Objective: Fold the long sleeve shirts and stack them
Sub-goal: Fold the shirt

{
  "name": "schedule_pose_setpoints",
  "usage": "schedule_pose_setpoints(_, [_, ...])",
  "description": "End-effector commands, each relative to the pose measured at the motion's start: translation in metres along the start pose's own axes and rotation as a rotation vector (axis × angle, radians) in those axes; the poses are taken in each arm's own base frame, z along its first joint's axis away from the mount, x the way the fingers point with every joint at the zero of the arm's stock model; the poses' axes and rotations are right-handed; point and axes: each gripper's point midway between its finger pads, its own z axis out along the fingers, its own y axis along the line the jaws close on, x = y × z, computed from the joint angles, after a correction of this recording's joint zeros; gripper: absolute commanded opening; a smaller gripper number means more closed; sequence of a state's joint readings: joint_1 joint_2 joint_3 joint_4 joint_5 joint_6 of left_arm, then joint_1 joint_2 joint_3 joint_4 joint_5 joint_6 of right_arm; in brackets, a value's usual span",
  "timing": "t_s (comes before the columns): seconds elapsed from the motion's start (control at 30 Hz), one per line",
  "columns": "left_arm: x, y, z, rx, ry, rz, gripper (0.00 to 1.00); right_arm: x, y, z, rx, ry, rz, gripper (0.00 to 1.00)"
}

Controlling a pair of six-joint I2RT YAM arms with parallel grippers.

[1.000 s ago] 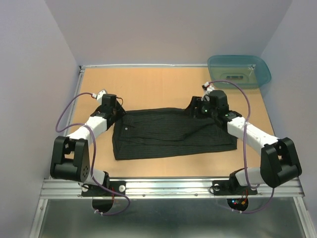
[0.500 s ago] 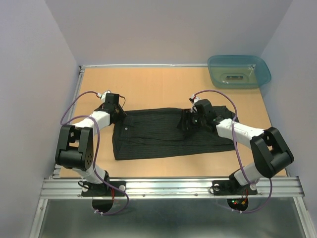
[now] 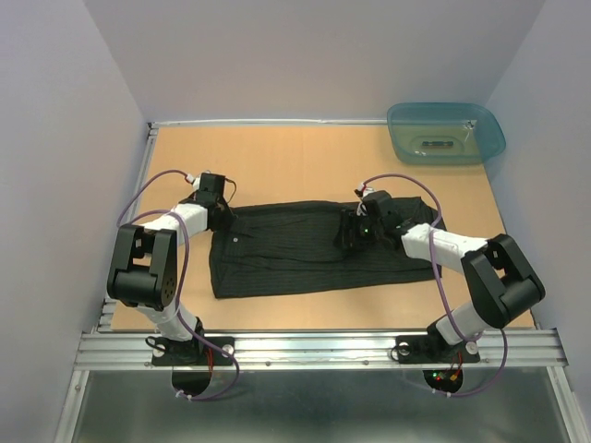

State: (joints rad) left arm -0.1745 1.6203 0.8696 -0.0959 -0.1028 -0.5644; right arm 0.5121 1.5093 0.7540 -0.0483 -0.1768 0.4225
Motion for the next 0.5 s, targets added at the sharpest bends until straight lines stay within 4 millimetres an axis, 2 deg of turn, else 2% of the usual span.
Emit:
schedule_pose_setpoints(0.0, [-0.024,-0.004,-0.010,-0.011,-0.045,0.042,0.00,0.016,-0.017,0.007,0.073,0.016,0.025,0.68])
schedule_pose_setpoints(0.17, [-0.047,0.000,-0.019,-0.072,-0.086,0.100,0.00,0.027,-0.025,0.010,0.103,0.039,0.056,0.68])
schedule_pose_setpoints(0.27, [-0.049,0.004,-0.020,-0.101,-0.072,0.144,0.00,0.027,-0.027,0.008,0.117,0.033,0.057,0.68])
schedule_pose_setpoints(0.47, [-0.034,0.015,-0.012,-0.140,0.007,0.202,0.00,0.019,-0.021,0.002,0.102,0.018,0.040,0.68])
